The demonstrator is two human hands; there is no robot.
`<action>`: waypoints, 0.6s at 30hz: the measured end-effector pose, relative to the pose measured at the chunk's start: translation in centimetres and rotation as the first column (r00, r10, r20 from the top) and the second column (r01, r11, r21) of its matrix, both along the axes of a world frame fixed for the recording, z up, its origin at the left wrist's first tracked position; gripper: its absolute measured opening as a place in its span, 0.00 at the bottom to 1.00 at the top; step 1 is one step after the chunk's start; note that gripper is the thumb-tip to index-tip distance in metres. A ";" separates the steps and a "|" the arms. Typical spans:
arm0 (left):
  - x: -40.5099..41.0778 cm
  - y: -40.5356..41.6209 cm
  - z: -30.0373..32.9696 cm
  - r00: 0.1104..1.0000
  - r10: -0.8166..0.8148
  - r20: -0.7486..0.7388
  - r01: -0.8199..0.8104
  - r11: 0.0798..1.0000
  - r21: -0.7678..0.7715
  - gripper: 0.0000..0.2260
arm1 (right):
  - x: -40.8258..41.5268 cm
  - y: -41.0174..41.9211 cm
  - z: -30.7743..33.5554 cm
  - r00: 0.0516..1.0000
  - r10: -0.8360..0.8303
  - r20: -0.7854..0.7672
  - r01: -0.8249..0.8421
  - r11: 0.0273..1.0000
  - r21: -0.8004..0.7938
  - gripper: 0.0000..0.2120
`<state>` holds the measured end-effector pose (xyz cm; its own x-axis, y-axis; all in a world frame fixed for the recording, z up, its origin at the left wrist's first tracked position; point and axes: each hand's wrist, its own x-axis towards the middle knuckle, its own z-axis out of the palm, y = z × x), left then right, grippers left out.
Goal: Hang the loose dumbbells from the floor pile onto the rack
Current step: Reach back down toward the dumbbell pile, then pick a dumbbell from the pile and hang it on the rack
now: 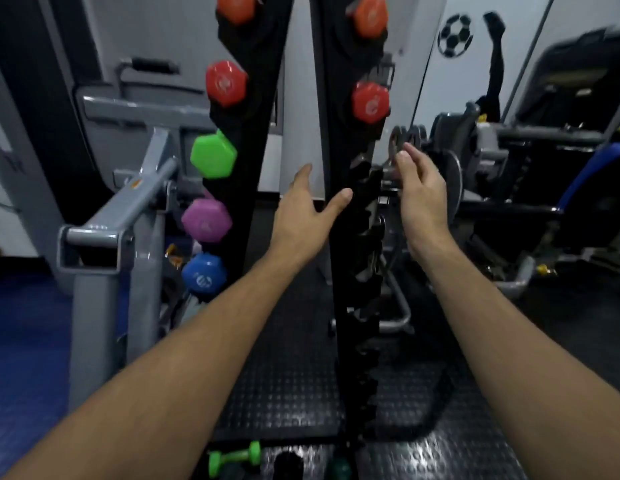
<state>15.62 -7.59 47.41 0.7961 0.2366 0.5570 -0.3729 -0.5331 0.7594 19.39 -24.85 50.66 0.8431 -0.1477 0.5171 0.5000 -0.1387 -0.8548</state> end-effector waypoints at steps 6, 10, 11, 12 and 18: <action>-4.4 3.6 -12.2 0.973 -0.014 -0.229 0.000 0.998 -0.060 0.29 | -5.2 -0.4 -12.9 0.992 0.019 -0.126 -0.027 0.998 -0.056 0.23; -7.7 5.1 -20.9 0.896 -0.046 -0.442 0.021 0.998 -0.061 0.26 | -8.8 -0.5 -22.2 0.945 0.030 -0.325 -0.069 0.992 -0.109 0.23; -8.7 5.4 -23.0 0.864 -0.052 -0.501 0.023 0.998 -0.063 0.27 | -9.7 -0.5 -24.6 0.925 0.030 -0.380 -0.082 0.989 -0.121 0.24; -9.7 5.6 -25.0 0.834 -0.058 -0.549 0.021 0.997 -0.072 0.27 | -10.6 -0.5 -26.8 0.900 0.027 -0.435 -0.095 0.986 -0.135 0.24; -14.3 7.7 -37.0 0.631 -0.029 -0.776 -0.114 0.985 -0.130 0.26 | -14.1 0.6 -39.6 0.648 0.051 -0.760 -0.272 0.948 -0.168 0.25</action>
